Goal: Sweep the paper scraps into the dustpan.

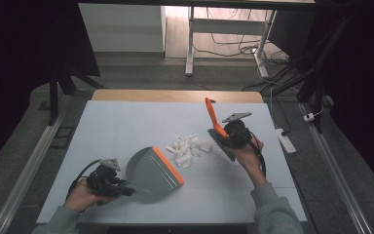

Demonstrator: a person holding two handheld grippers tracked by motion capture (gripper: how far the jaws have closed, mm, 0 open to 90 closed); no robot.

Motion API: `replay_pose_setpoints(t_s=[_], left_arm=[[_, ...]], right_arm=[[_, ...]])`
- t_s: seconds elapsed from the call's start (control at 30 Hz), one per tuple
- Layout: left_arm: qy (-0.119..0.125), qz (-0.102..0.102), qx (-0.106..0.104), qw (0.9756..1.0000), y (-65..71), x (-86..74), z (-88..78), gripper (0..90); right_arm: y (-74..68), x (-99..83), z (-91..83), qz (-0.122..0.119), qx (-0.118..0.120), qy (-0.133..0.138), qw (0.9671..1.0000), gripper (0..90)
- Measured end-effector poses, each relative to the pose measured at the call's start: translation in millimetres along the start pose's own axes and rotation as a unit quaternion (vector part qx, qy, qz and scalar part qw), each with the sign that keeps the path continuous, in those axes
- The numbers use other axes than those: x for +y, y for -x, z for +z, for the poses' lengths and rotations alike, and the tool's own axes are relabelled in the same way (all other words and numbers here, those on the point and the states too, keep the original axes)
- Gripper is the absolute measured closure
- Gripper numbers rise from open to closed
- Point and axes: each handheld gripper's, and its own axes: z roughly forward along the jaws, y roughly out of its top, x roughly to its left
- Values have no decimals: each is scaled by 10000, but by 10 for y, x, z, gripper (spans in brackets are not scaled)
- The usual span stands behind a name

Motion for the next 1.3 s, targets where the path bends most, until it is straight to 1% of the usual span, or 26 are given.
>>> replay_pose_setpoints(t_s=[0.07, 0.17, 0.37, 0.53, 0.8, 1.0, 1.3], left_arm=[[-17, 19, -3, 10000, 1, 8, 3, 616], [-13, 24, -5, 10000, 10, 15, 7, 616], [-16, -4, -6, 10000, 5, 17, 3, 616], [-6, -10, -2, 10000, 8, 17, 7, 616], [-10, -22, 21, 10000, 5, 20, 10, 616], [-23, -40, 46, 10000, 1, 21, 10, 616], [-27, -70, 33, 10000, -1, 25, 27, 616]], right_arm=[[7, 27, 61, 14, -47, -29, 10000, 706], [39, 67, 151, 95, -64, -34, 9999, 706], [66, 140, 299, 72, -175, -113, 9998, 705], [74, 190, 408, 107, -188, -131, 9997, 705], [57, 224, 484, 107, -181, -142, 9997, 706], [56, 241, 529, 27, -232, -178, 9996, 706], [51, 295, 600, 29, -239, -213, 9995, 706]])
